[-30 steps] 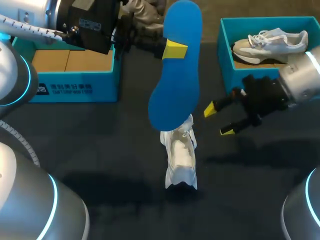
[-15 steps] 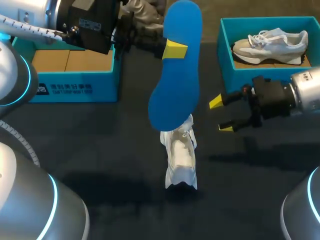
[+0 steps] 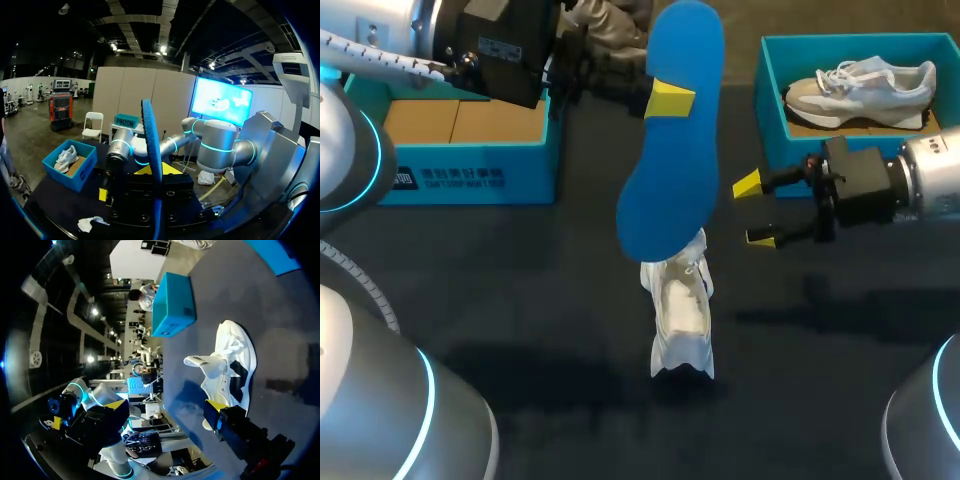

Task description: Take the shoe out of the shoebox, open the shoe tongue, remove and reinsert the insole, then place the shoe into the shoebox

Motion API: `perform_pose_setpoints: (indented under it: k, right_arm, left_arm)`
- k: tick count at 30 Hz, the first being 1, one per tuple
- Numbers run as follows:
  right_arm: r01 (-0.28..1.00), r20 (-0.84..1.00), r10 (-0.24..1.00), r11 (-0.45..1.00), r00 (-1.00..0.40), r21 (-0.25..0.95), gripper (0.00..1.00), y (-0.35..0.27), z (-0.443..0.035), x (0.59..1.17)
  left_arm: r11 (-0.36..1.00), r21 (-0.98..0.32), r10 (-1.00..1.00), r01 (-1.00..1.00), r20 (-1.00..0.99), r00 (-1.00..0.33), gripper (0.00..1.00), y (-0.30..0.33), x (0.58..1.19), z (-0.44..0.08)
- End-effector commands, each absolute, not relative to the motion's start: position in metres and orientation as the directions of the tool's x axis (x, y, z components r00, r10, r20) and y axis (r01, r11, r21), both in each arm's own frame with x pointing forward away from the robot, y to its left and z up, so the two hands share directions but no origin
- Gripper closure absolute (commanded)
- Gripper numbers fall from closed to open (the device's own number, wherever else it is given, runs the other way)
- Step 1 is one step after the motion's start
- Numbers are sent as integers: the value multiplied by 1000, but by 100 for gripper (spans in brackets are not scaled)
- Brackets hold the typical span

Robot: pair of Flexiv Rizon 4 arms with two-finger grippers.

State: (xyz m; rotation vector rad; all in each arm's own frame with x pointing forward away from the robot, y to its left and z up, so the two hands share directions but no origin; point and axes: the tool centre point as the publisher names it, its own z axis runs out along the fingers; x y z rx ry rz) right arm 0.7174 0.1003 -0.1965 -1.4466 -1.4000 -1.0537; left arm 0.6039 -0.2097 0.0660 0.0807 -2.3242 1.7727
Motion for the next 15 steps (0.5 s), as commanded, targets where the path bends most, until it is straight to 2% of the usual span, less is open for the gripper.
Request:
perform_pose_setpoints:
  k: [1,9,12,15]
  right_arm:
    - [998,974,224,34,36,-45,0,102,-196,720]
    - [998,974,224,34,36,-45,0,102,-196,720]
    - [998,974,224,34,36,-45,0,102,-196,720]
    - [998,974,224,34,36,-45,0,102,-196,720]
  left_arm:
    - [273,-946,87,-174,205,-975,100,-210,604,65]
    - [271,-950,98,-154,187,-978,100,-209,607,65]
    - [277,-957,88,-80,108,-990,100,-204,619,65]
    - [275,-959,22,71,-67,-997,100,-194,639,62]
